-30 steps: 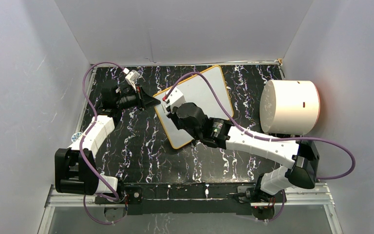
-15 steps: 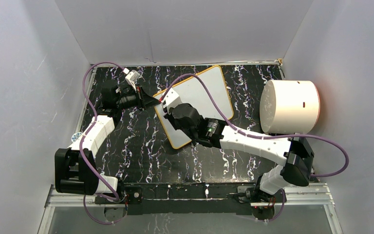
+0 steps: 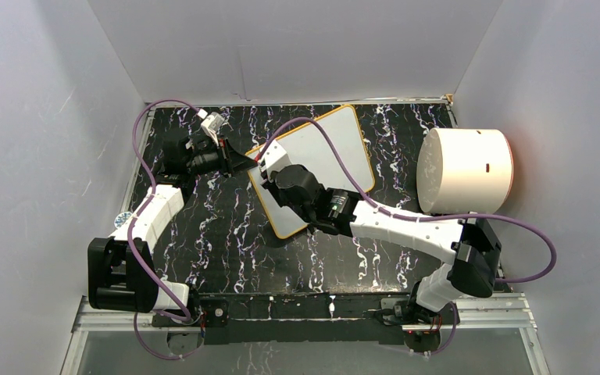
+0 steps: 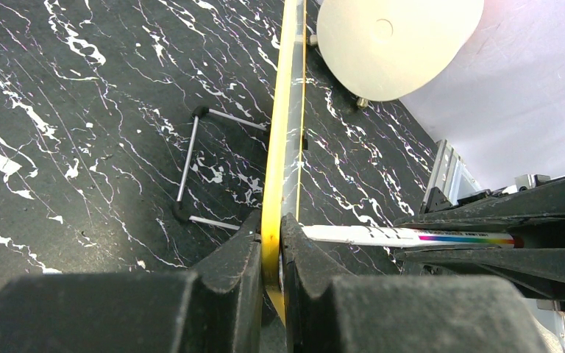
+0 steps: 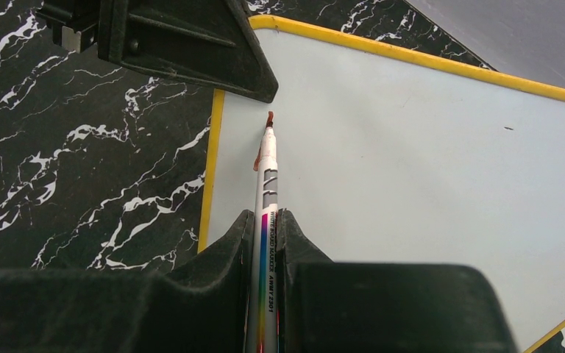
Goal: Write a sentence on the whiteboard
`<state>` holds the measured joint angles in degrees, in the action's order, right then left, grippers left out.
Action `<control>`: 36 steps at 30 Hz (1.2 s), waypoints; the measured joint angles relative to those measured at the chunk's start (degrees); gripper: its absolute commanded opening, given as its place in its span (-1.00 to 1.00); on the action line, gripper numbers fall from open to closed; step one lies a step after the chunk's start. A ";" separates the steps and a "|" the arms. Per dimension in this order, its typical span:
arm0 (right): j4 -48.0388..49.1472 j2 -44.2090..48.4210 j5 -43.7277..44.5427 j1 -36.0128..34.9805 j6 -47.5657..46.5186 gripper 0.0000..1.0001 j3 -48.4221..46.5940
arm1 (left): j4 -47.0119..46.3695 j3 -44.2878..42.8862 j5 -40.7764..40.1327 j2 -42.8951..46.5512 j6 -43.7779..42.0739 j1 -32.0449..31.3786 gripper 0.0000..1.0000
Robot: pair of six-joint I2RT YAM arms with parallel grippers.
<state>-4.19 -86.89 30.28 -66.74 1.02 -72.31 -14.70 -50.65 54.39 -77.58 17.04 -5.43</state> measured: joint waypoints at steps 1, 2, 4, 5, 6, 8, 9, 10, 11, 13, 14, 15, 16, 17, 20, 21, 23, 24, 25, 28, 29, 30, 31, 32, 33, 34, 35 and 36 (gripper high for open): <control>0.09 -0.09 0.00 0.00 0.00 -1.00 0.00 | 0.00 0.00 0.00 -0.02 0.00 0.00 -1.00; 0.11 -0.22 0.00 0.04 0.00 -1.00 0.00 | 0.00 0.00 0.02 -0.02 0.00 0.00 -1.00; 0.15 -0.39 0.00 0.13 0.00 -1.00 0.00 | 0.02 0.00 -0.02 -0.02 -0.02 0.00 -1.00; 0.17 -0.46 0.02 0.15 -0.02 -1.00 0.00 | 0.07 0.00 0.00 -0.09 -0.02 0.02 -1.00; 0.20 -0.48 0.02 0.15 -0.04 -1.00 0.00 | 0.07 0.00 -0.02 -0.11 -0.02 0.02 -1.00; 0.26 -0.48 0.00 0.24 -0.11 -1.00 -0.02 | 0.04 -0.11 0.00 -0.22 -0.02 0.02 -1.00; 0.35 -0.48 -0.02 0.26 -0.13 -1.00 -0.02 | 0.04 -0.11 0.00 -0.24 -0.02 0.02 -1.00; 0.44 -0.48 -0.04 0.26 -0.15 -1.00 -0.02 | 0.04 -0.11 0.00 -0.26 -0.02 0.02 -1.00; 0.63 -0.50 -0.04 0.26 -0.17 -1.00 -0.02 | 0.04 -0.11 0.04 -0.28 0.00 0.04 -1.00; 1.20 -0.57 -0.04 0.31 -0.17 -1.00 -0.02 | 0.04 -0.11 0.07 -0.28 0.00 0.04 -1.00; 1.40 -0.59 -0.04 0.35 -0.17 -1.00 -0.04 | 0.04 -0.11 0.04 -0.28 -0.02 0.04 -1.00; 1.42 -0.59 -0.04 0.35 -0.17 -1.00 -0.07 | 0.04 -0.11 0.07 -0.31 -0.02 0.04 -1.00; 1.49 -0.59 -0.04 0.37 -0.17 -1.00 -0.07 | 0.04 -0.15 0.09 -0.33 -0.02 0.04 -1.00; 1.57 -0.59 -0.04 0.37 -0.17 -1.00 -0.09 | 0.04 -0.20 0.09 -0.35 0.00 0.04 -1.00; 1.81 -0.66 -0.02 0.48 -0.98 -1.00 -0.31 | 0.04 -0.20 0.20 -0.35 -0.02 0.04 -1.00; 1.88 -0.68 0.00 0.55 -1.27 -1.00 -0.35 | 0.04 -0.22 0.20 -0.35 -0.02 0.04 -1.00; 1.90 -0.70 0.04 0.72 -1.44 -1.00 -0.37 | 0.04 -0.22 0.17 -0.37 -0.02 0.04 -1.00; 1.90 -0.70 0.15 0.74 -1.51 -1.00 -0.37 | 0.04 -0.22 0.20 -0.39 -0.02 0.04 -1.00; 1.88 -0.70 0.31 0.79 -1.51 -1.00 -0.37 | 0.04 -0.22 0.17 -0.39 -0.02 0.04 -1.00; 1.84 -0.70 0.79 0.87 -1.49 -1.00 -0.37 | 0.07 -0.28 0.17 -0.44 -0.02 0.04 -1.00; 1.84 -0.70 0.94 0.92 -1.49 -1.00 -0.37 | 0.04 -0.33 0.17 -0.50 -0.02 0.04 -1.00; 1.77 -0.70 1.09 1.03 -1.46 -1.00 -0.37 | 0.07 -0.35 0.17 -0.52 -0.02 0.04 -1.00; 1.68 -0.70 1.18 1.11 -1.46 -1.00 -0.37 | 0.07 -0.37 0.15 -0.57 -0.02 0.04 -1.00; 1.60 -0.70 1.29 1.18 -1.44 -1.00 -0.37 | 0.07 -0.37 0.11 -0.61 0.00 0.04 -1.00; 1.44 -0.70 1.44 1.27 -1.44 -1.00 -0.37 | 0.07 -0.39 0.09 -0.63 0.00 0.04 -1.00; 1.31 -0.70 1.51 1.36 -1.42 -1.00 -0.37 | 0.07 -0.42 0.07 -0.63 -0.02 0.04 -1.00; 1.27 -0.70 1.60 1.40 -1.42 -1.00 -0.37 | 0.07 -0.42 0.02 -0.66 0.00 0.04 -1.00; 1.18 -0.70 1.75 1.44 -1.42 -1.00 -0.37 | 0.07 -0.42 0.02 -0.66 0.00 0.07 -1.00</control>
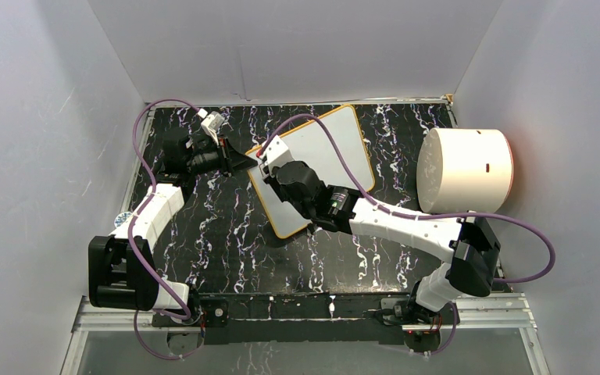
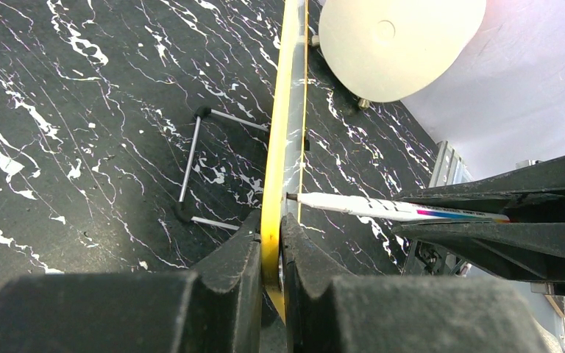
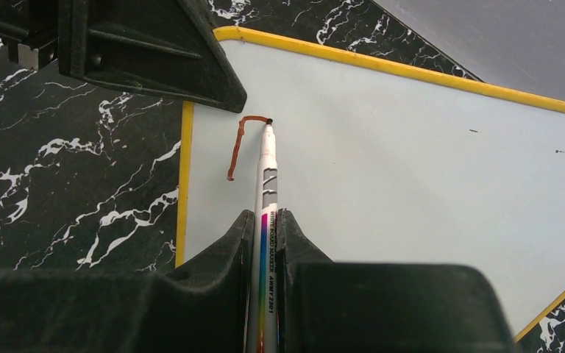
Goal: Write a sentence on the whiteboard
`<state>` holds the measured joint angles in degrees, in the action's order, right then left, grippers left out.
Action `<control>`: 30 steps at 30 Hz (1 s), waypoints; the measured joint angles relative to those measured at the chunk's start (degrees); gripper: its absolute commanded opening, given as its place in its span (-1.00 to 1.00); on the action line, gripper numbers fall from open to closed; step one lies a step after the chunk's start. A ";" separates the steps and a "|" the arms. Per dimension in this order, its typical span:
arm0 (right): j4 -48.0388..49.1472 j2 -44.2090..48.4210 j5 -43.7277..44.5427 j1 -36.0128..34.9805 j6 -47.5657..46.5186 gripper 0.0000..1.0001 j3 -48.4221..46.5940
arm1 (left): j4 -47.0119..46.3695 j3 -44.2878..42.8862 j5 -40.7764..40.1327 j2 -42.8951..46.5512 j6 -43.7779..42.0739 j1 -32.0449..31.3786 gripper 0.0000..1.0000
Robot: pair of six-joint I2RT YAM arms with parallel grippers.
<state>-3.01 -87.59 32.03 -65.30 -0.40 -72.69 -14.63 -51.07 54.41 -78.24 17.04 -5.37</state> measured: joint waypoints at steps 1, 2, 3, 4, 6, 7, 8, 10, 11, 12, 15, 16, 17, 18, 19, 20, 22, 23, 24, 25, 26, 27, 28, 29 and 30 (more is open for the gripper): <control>-0.04 0.00 0.17 0.02 0.09 -1.00 0.00 | 0.00 0.00 -0.02 0.00 -0.02 0.00 -1.00; -0.11 0.00 0.20 0.04 0.24 -1.00 0.00 | 0.00 0.00 -0.02 0.00 -0.02 0.00 -1.00; -0.22 0.00 0.31 0.04 0.44 -1.00 0.00 | 0.00 0.00 -0.02 0.00 0.00 0.00 -1.00; -0.33 0.00 0.44 0.04 0.59 -1.00 0.00 | 0.00 0.00 -0.02 0.00 0.00 0.00 -1.00; -0.66 0.00 0.63 0.04 0.87 -1.00 0.00 | 0.00 0.00 -0.02 0.00 -0.02 0.00 -1.00; -0.74 0.00 0.70 0.04 1.01 -1.00 0.00 | 0.00 0.00 -0.02 0.00 0.00 0.00 -1.00; -0.92 0.00 0.79 0.04 1.14 -1.00 0.00 | 0.00 0.00 -0.02 -0.02 0.00 0.00 -1.00; -1.31 0.04 0.87 0.09 1.51 -1.00 0.00 | 0.00 0.00 -0.02 -0.02 -0.02 0.00 -1.00; -1.51 0.09 0.94 0.09 1.64 -1.00 0.00 | 0.00 0.00 -0.02 -0.02 0.00 0.00 -1.00; -1.75 0.13 1.01 0.11 1.73 -1.00 0.00 | 0.00 0.00 -0.02 -0.02 0.00 0.00 -1.00; -2.34 0.20 0.96 0.26 1.95 -1.00 0.00 | 0.00 0.00 -0.04 -0.04 -0.02 0.00 -1.00; -2.69 0.22 0.96 0.33 1.97 -1.00 0.00 | 0.00 0.00 -0.04 -0.07 -0.02 0.00 -1.00; -2.95 0.24 0.94 0.37 2.01 -1.00 0.00 | 0.00 0.00 -0.04 -0.07 -0.02 0.00 -1.00; -3.15 0.26 0.87 0.39 2.12 -1.00 0.00 | 0.00 0.00 -0.07 -0.07 0.00 0.00 -1.00; -3.28 0.28 0.83 0.42 2.16 -1.00 0.00 | 0.00 0.00 -0.04 -0.07 0.00 0.00 -1.00; -3.43 0.33 0.79 0.42 2.23 -1.00 0.00 | 0.02 0.00 -0.04 -0.07 -0.02 0.00 -1.00; -3.91 0.44 0.72 0.42 2.45 -1.00 0.00 | 0.00 0.00 -0.02 -0.07 0.00 0.00 -1.00; -4.24 0.50 0.68 0.44 2.62 -1.00 0.02 | 0.00 0.00 0.00 -0.07 0.00 0.00 -1.00; -4.44 0.52 0.57 0.46 2.71 -1.00 0.02 | 0.00 0.00 0.00 -0.07 0.00 0.00 -1.00; -4.61 0.55 0.52 0.48 2.82 -1.00 0.02 | 0.00 0.00 0.00 -0.07 0.00 0.00 -1.00; -4.70 0.55 0.48 0.48 2.91 -1.00 0.02 | 0.02 0.00 0.00 -0.07 0.00 0.00 -1.00; -4.81 0.57 0.35 0.48 3.02 -1.00 0.02 | 0.02 0.00 0.00 -0.07 0.00 0.00 -1.00; -5.01 0.57 0.31 0.48 3.06 -1.00 0.02 | 0.02 0.00 0.00 -0.07 0.00 0.00 -1.00; -5.22 0.59 0.13 0.48 3.13 -1.00 0.02 | 0.02 0.00 0.00 -0.07 0.00 0.00 -1.00; -5.53 0.61 0.02 0.48 3.19 -1.00 0.02 | 0.02 0.00 0.00 -0.09 0.00 0.00 -1.00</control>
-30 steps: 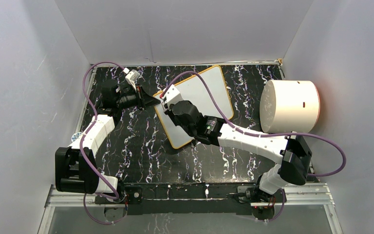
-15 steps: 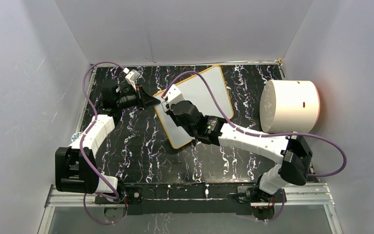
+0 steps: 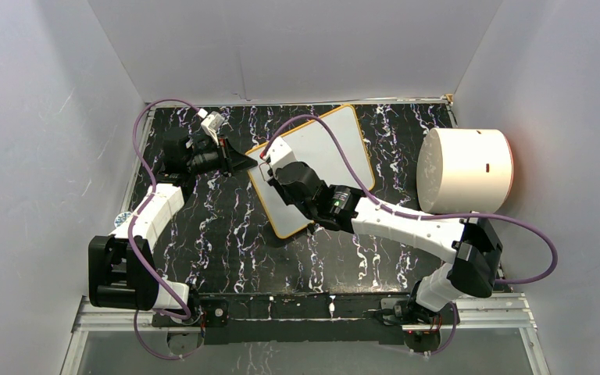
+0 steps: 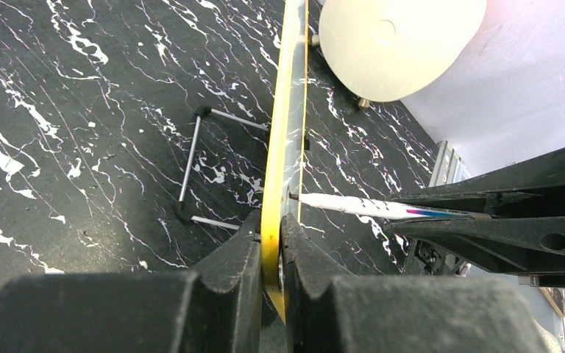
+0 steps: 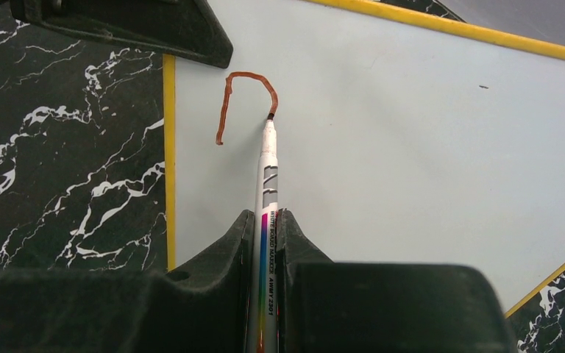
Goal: Write a sentence on the whiteboard
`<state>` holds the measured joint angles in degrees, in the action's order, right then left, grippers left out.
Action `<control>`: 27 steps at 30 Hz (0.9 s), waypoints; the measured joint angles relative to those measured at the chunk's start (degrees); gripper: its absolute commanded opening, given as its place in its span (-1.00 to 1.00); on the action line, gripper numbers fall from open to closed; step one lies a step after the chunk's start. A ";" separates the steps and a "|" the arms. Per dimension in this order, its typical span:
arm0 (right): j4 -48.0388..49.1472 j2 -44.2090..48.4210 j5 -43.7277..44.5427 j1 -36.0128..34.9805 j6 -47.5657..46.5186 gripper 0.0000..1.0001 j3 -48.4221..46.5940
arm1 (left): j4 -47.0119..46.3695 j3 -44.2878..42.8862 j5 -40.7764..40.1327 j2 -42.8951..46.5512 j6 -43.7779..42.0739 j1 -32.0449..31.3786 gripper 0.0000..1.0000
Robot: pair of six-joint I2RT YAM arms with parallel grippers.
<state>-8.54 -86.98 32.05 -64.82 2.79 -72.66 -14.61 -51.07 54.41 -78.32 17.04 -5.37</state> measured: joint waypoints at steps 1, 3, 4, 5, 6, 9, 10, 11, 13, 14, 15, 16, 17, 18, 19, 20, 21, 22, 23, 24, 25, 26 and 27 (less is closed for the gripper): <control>-0.42 0.04 -0.22 0.00 0.02 -1.00 0.00 | 0.00 0.00 0.00 -0.02 0.00 0.00 -1.00; -0.96 0.04 -0.55 0.00 0.04 -1.00 0.00 | 0.00 0.00 -0.02 -0.02 0.00 0.00 -1.00; -1.20 0.04 -0.68 0.00 0.04 -1.00 0.00 | 0.00 0.00 -0.02 -0.02 0.00 0.00 -1.00; -1.40 0.04 -0.76 0.00 0.07 -1.00 0.00 | 0.00 0.00 -0.02 -0.02 0.00 0.00 -1.00; -1.66 0.04 -0.94 0.00 0.11 -1.00 0.00 | 0.00 0.00 -0.02 -0.02 0.00 0.00 -1.00; -2.08 0.04 -1.31 0.00 0.24 -1.00 0.00 | 0.02 -0.02 -0.04 -0.02 0.00 0.02 -1.00; -2.08 0.04 -1.40 0.00 0.26 -1.00 0.00 | 0.02 -0.02 -0.02 -0.02 0.00 0.02 -1.00; -2.12 0.04 -1.51 0.02 0.26 -1.00 -0.02 | 0.02 -0.02 -0.02 -0.02 0.02 0.02 -1.00; -2.23 0.04 -1.84 0.13 0.31 -1.00 -0.02 | 0.04 0.00 -0.02 -0.04 0.00 0.02 -1.00; -2.34 0.07 -2.08 0.22 0.33 -1.00 -0.07 | 0.04 -0.02 -0.04 -0.04 0.00 0.02 -1.00; -2.54 0.07 -2.34 0.26 0.44 -1.00 -0.11 | 0.04 -0.02 -0.02 -0.11 0.02 0.04 -1.00; -2.84 0.07 -2.60 0.26 0.48 -1.00 -0.20 | 0.02 -0.02 -0.02 -0.13 0.02 0.04 -1.00; -3.26 0.07 -2.95 0.26 0.55 -1.00 -0.31 | 0.02 -0.02 0.00 -0.13 0.04 0.04 -1.00; -3.63 0.07 -3.37 0.26 0.68 -1.00 -0.35 | 0.02 -0.04 0.00 -0.13 0.04 0.04 -1.00; -3.89 0.07 -3.72 0.26 0.76 -1.00 -0.42 | 0.02 -0.07 0.00 -0.13 0.04 0.04 -1.00; -4.13 0.07 -4.07 0.24 0.92 -1.00 -0.42 | 0.04 -0.07 0.02 -0.13 0.04 0.04 -1.00; -4.42 0.07 -4.31 0.24 1.07 -1.00 -0.44 | 0.04 -0.07 0.00 -0.13 0.04 0.04 -1.00; -4.81 0.07 -4.63 0.24 1.16 -1.00 -0.59 | 0.04 -0.07 0.02 -0.13 0.07 0.04 -1.00; -5.07 0.07 -4.94 0.24 1.31 -1.00 -0.70 | 0.02 -0.07 0.07 -0.13 0.07 0.04 -1.00; -5.16 0.07 -5.14 0.26 1.36 -1.00 -0.72 | 0.02 -0.09 0.09 -0.13 0.04 0.04 -1.00; -5.20 0.07 -5.29 0.26 1.40 -1.00 -0.74 | 0.02 -0.09 0.09 -0.13 0.07 0.04 -1.00; -5.25 0.07 -5.33 0.24 1.44 -1.00 -0.74 | 0.04 -0.09 0.09 -0.15 0.07 0.04 -1.00; -5.27 0.07 -5.46 0.24 1.49 -1.00 -0.74 | 0.04 -0.09 0.09 -0.15 0.07 0.04 -1.00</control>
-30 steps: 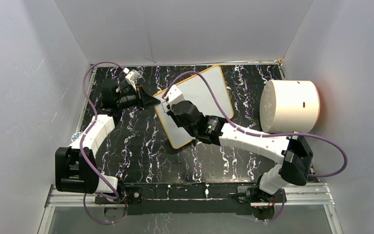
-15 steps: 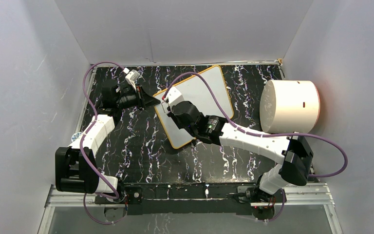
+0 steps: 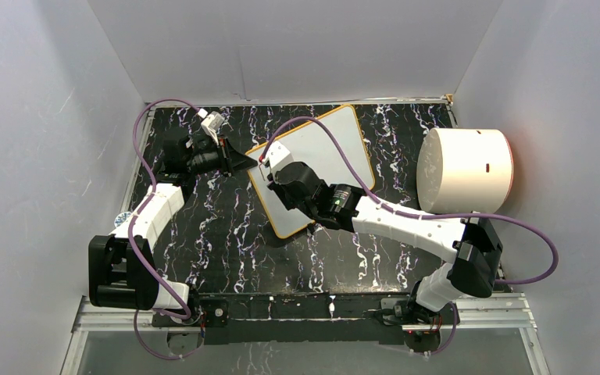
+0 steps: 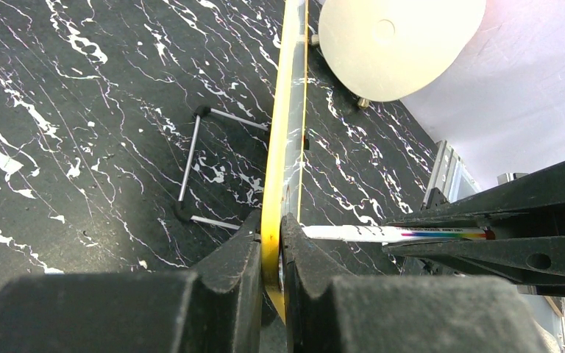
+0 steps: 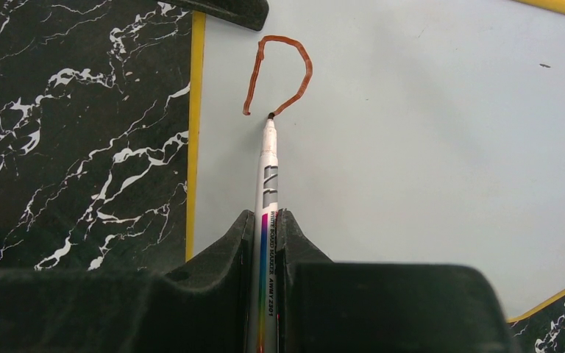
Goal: Write a sentence on the whiteboard
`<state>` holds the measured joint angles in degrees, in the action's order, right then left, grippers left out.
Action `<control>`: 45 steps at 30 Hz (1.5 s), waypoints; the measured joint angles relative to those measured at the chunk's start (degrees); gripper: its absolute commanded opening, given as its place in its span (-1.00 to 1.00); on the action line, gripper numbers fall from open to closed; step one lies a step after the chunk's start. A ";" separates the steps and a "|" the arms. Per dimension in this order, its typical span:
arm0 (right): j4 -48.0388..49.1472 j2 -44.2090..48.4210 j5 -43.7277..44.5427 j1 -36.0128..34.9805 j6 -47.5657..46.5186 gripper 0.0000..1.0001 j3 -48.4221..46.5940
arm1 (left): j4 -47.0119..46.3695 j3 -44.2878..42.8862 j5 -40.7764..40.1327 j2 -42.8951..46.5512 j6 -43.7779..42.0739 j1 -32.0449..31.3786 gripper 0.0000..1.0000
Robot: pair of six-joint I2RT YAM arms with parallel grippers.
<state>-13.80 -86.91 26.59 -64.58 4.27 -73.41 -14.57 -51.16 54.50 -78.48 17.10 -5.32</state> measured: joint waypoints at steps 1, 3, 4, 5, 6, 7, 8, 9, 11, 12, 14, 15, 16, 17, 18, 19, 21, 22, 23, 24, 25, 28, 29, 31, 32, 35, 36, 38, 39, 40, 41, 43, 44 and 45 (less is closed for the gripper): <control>-0.02 0.00 -0.02 0.00 0.02 -1.00 0.00 | -0.02 0.00 0.00 0.00 0.00 0.00 -1.00; -0.02 0.00 -0.22 0.00 0.04 -1.00 -0.04 | -0.02 0.00 0.02 0.00 0.00 0.00 -1.00; -0.07 0.00 -0.35 0.00 0.07 -1.00 -0.09 | -0.02 -0.02 0.02 0.00 0.00 0.00 -1.00; -0.07 0.00 -0.48 0.00 0.07 -1.00 -0.13 | -0.02 -0.02 0.04 0.00 0.00 0.00 -1.00; -0.11 0.00 -0.72 0.00 0.07 -1.00 -0.22 | -0.02 -0.02 0.11 0.00 0.00 0.00 -1.00; -0.11 0.00 -0.87 0.00 0.07 -1.00 -0.24 | -0.02 -0.02 0.15 0.00 0.00 0.00 -1.00; -0.13 0.00 -1.07 0.00 0.07 -1.00 -0.26 | -0.04 -0.02 0.15 0.00 0.00 0.00 -1.00; -0.13 -0.02 -1.22 0.00 0.07 -1.00 -0.28 | -0.02 -0.02 0.17 0.00 0.00 0.00 -1.00; -0.20 -0.02 -1.42 -0.04 0.07 -1.00 -0.31 | -0.02 -0.02 0.20 -0.04 0.00 -0.04 -1.00; -0.20 -0.02 -1.51 -0.04 0.07 -1.00 -0.31 | -0.02 -0.02 0.22 -0.07 0.00 -0.07 -1.00; -0.22 -0.04 -1.70 -0.04 0.09 -1.00 -0.31 | -0.02 -0.02 0.24 -0.09 0.00 -0.07 -1.00; -0.22 -0.07 -1.70 -0.04 0.09 -1.00 -0.33 | -0.02 -0.02 0.24 -0.09 0.00 -0.07 -1.00; -0.22 -0.07 -1.73 -0.04 0.09 -1.00 -0.33 | -0.02 -0.02 0.26 -0.09 0.00 -0.07 -1.00; -0.22 -0.09 -1.75 -0.07 0.09 -1.00 -0.33 | -0.02 -0.02 0.26 -0.09 0.00 -0.07 -1.00; -0.22 -0.09 -1.75 -0.09 0.09 -1.00 -0.33 | -0.02 -0.02 0.26 -0.09 -0.02 -0.07 -1.00; -0.24 -0.09 -1.86 -0.13 0.09 -1.00 -0.39 | -0.02 -0.02 0.24 -0.09 0.00 -0.07 -1.00; -0.24 -0.11 -2.05 -0.31 0.09 -1.00 -0.52 | -0.02 -0.02 0.31 -0.09 0.00 -0.07 -1.00; -0.26 -0.15 -2.27 -0.35 0.09 -1.00 -0.68 | -0.02 -0.02 0.33 -0.09 0.00 -0.07 -1.00; -0.26 -0.22 -2.45 -0.37 0.09 -1.00 -0.85 | -0.02 -0.02 0.35 -0.09 0.00 -0.07 -1.00; -0.26 -0.24 -2.60 -0.42 0.09 -1.00 -0.96 | -0.04 -0.02 0.35 -0.09 0.00 -0.07 -1.00; -0.26 -0.26 -2.73 -0.42 0.09 -1.00 -1.07 | -0.02 -0.02 0.35 -0.09 -0.02 -0.07 -1.00; -0.26 -0.39 -2.84 -0.48 0.09 -1.00 -1.18 | -0.02 -0.02 0.35 -0.09 0.00 -0.07 -1.00; -0.26 -0.46 -2.82 -0.50 0.09 -1.00 -1.18 | -0.02 -0.02 0.35 -0.09 -0.02 -0.07 -1.00; -0.35 -0.48 -2.78 -0.63 0.09 -1.00 -1.18 | -0.02 -0.02 0.35 -0.09 0.00 -0.07 -1.00; -0.33 -0.46 -2.69 -0.70 0.09 -1.00 -1.18 | -0.02 -0.02 0.35 -0.09 -0.02 -0.07 -1.00; -0.44 -0.39 -2.27 -0.70 0.04 -1.00 -1.18 | -0.02 -0.02 0.35 -0.09 -0.02 -0.07 -1.00; -0.57 -0.26 -2.05 -0.70 0.04 -1.00 -1.16 | -0.02 -0.02 0.35 -0.09 -0.02 -0.07 -1.00; -1.01 0.39 -1.31 -0.70 -0.02 -1.00 -1.07 | -0.02 -0.02 0.35 -0.09 -0.04 -0.07 -1.00; -1.18 0.87 -0.98 -0.70 -0.09 -1.00 -1.01 | -0.02 -0.02 0.35 -0.09 -0.04 -0.07 -1.00; -1.29 1.66 -0.35 -0.70 -0.20 -1.00 -0.87 | -0.02 -0.02 0.35 -0.09 -0.07 -0.07 -1.00; -1.31 2.43 0.28 -0.70 -0.24 -1.00 -0.79 | -0.02 -0.02 0.35 -0.09 -0.09 -0.07 -1.00; -1.33 3.91 1.55 -0.70 -0.39 -1.00 -0.72 | -0.02 -0.02 0.33 -0.09 -0.17 -0.07 -1.00; -1.29 4.50 2.10 -0.70 -0.46 -1.00 -0.70 | 0.00 -0.02 0.35 -0.09 -0.20 -0.07 -1.00; -1.27 5.03 2.67 -0.68 -0.55 -1.00 -0.59 | 0.00 -0.02 0.33 -0.09 -0.20 -0.07 -1.00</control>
<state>-15.07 -81.89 29.26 -65.25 3.73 -74.00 -14.57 -51.18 54.83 -78.56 16.91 -5.39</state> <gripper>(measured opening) 0.201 0.093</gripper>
